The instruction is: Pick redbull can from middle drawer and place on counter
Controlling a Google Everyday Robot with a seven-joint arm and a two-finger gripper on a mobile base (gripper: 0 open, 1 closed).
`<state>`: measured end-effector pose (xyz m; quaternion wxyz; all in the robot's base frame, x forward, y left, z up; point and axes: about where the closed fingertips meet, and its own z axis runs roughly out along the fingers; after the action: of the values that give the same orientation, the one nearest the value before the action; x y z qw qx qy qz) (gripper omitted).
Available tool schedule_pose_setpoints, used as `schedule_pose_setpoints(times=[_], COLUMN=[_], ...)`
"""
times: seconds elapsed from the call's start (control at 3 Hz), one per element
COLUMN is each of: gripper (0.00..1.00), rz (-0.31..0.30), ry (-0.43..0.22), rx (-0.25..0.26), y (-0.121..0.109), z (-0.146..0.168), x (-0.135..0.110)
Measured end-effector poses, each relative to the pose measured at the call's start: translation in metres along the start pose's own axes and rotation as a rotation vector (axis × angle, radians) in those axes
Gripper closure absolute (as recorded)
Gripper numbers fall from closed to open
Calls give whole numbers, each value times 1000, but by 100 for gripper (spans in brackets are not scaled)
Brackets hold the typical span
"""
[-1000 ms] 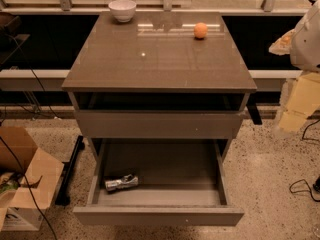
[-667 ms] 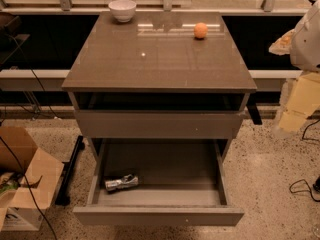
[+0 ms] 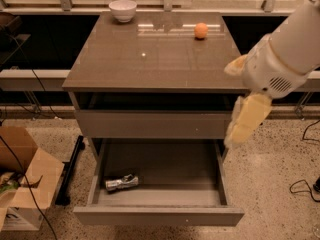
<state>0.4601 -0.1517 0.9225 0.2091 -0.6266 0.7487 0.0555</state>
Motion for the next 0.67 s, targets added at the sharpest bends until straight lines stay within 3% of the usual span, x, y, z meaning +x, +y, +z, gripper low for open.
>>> schedule_pose_setpoints(times=[0.67], gripper=[0], rz=[15], ry=[-294], rx=[-120], y=[8], z=[101], x=[-30])
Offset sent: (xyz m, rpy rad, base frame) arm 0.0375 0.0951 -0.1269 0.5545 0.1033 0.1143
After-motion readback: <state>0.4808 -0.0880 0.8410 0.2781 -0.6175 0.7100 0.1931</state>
